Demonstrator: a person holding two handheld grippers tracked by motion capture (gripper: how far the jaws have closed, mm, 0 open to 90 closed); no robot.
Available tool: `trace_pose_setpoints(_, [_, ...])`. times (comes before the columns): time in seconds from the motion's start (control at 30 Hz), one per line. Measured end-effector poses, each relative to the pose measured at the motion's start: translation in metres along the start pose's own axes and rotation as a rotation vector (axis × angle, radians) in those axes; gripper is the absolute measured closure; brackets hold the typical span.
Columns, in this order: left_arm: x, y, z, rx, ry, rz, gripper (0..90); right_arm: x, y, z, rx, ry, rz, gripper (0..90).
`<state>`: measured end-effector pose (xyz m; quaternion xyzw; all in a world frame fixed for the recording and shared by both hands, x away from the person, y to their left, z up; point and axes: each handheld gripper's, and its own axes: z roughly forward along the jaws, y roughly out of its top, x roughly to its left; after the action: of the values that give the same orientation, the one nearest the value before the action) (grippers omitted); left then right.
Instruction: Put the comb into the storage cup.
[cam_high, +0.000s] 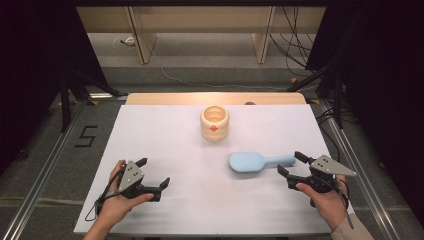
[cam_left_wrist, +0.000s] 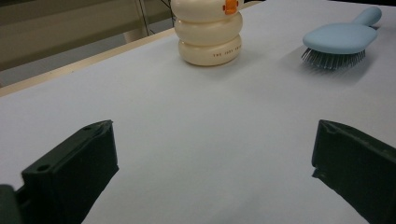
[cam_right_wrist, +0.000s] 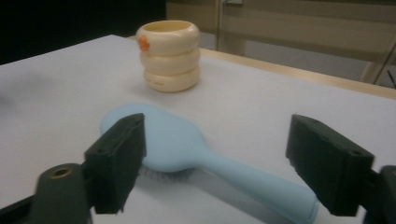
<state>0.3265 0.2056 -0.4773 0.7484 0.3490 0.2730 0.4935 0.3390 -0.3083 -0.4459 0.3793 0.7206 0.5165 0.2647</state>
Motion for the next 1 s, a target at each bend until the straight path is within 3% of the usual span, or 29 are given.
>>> trace_pose_setpoints(0.13, [0.000,0.001,0.001,-0.001,0.000,-0.001,0.0,-0.005,0.007,0.013,0.038,-0.095,-0.019,40.3])
trace_pose_setpoints(0.23, [0.000,0.001,0.002,-0.002,0.001,-0.002,0.0,-0.010,0.013,0.025,0.065,-0.130,-0.031,54.0])
trace_pose_setpoints(0.33, [0.001,0.000,0.002,-0.001,-0.001,-0.004,0.0,-0.016,0.020,0.037,0.120,-0.093,-0.041,75.3])
trace_pose_setpoints(0.43, [0.001,0.000,0.002,0.000,-0.002,-0.003,0.0,-0.021,0.026,0.050,0.173,-0.073,-0.037,86.9])
trace_pose_setpoints(0.47, [0.001,0.000,0.002,0.000,-0.002,-0.003,0.0,-0.021,0.026,0.050,0.173,-0.073,-0.037,86.9])
trace_pose_setpoints(0.6, [0.000,0.000,0.002,0.000,-0.003,-0.007,0.0,-0.025,0.031,0.070,0.281,-0.078,-0.051,90.0])
trace_pose_setpoints(0.63, [0.000,0.000,0.002,0.000,-0.003,-0.007,0.0,-0.025,0.031,0.070,0.281,-0.078,-0.051,90.0])
trace_pose_setpoints(0.9, [0.001,0.000,0.004,0.003,-0.004,-0.010,0.0,-0.030,0.030,0.102,0.456,-0.078,-0.017,90.0])
trace_pose_setpoints(1.0, [0.000,0.000,0.005,0.003,-0.006,-0.008,0.0,-0.032,0.028,0.107,0.487,-0.075,-0.003,90.0])
